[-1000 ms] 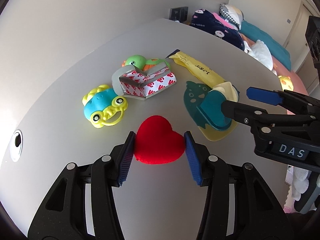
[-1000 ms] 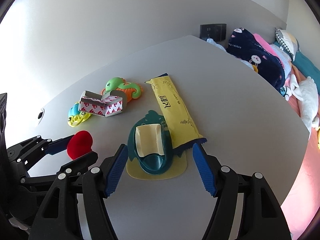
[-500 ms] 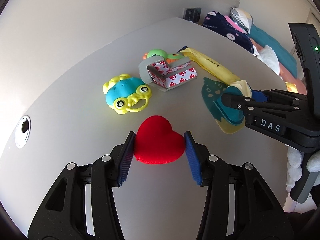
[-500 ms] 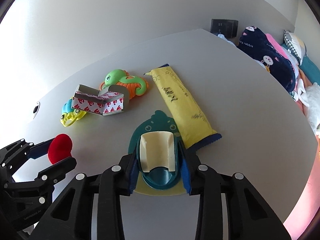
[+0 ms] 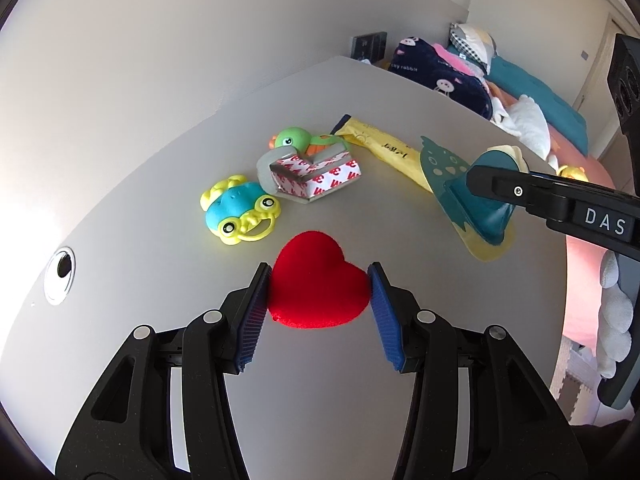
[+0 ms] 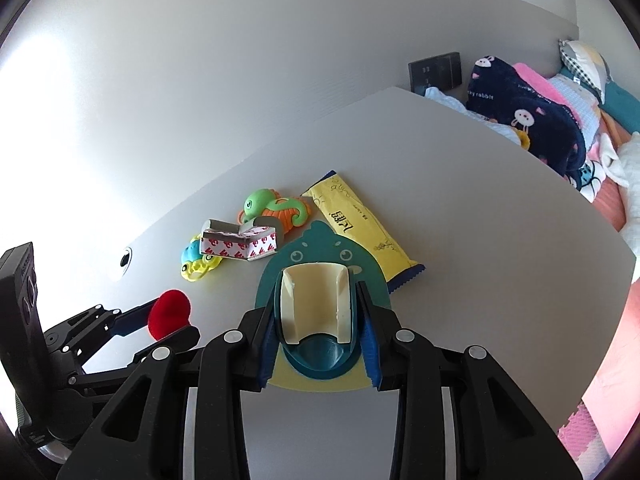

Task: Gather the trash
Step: 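Carry the red heart and teal dinosaur cup over the black bin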

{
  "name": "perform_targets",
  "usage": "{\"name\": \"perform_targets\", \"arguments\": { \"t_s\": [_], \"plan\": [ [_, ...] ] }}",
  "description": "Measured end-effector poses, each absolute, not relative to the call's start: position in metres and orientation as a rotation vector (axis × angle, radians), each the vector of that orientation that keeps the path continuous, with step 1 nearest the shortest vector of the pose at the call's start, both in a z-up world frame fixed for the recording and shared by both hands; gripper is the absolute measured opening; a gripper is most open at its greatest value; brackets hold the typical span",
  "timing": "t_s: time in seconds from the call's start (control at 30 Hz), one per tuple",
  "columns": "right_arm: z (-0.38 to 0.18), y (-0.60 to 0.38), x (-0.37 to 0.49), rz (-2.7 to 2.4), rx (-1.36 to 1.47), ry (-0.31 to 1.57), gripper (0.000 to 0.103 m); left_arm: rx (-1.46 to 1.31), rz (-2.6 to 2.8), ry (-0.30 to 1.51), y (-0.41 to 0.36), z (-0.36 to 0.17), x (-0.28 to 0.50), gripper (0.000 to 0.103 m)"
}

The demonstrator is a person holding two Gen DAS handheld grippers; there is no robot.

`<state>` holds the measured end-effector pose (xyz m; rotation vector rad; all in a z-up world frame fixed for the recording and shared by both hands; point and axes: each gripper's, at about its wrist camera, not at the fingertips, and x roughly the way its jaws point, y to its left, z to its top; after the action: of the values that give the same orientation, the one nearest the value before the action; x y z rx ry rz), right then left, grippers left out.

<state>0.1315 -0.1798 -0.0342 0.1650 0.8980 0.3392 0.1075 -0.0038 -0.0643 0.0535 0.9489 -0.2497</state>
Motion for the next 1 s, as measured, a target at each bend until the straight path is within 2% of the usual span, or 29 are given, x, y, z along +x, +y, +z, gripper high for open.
{"name": "perform_targets", "arguments": {
  "t_s": [0.37, 1.0],
  "plan": [
    [-0.01, -0.224, 0.098, 0.275, 0.179, 0.842, 0.036, 0.092, -0.314, 0.913, -0.044, -0.047, 0.094, 0.048],
    [-0.006, -0.308, 0.044, 0.159, 0.246, 0.795, 0.036, 0.191, -0.45, 0.895, -0.133, -0.033, 0.069, 0.048]
  ]
}}
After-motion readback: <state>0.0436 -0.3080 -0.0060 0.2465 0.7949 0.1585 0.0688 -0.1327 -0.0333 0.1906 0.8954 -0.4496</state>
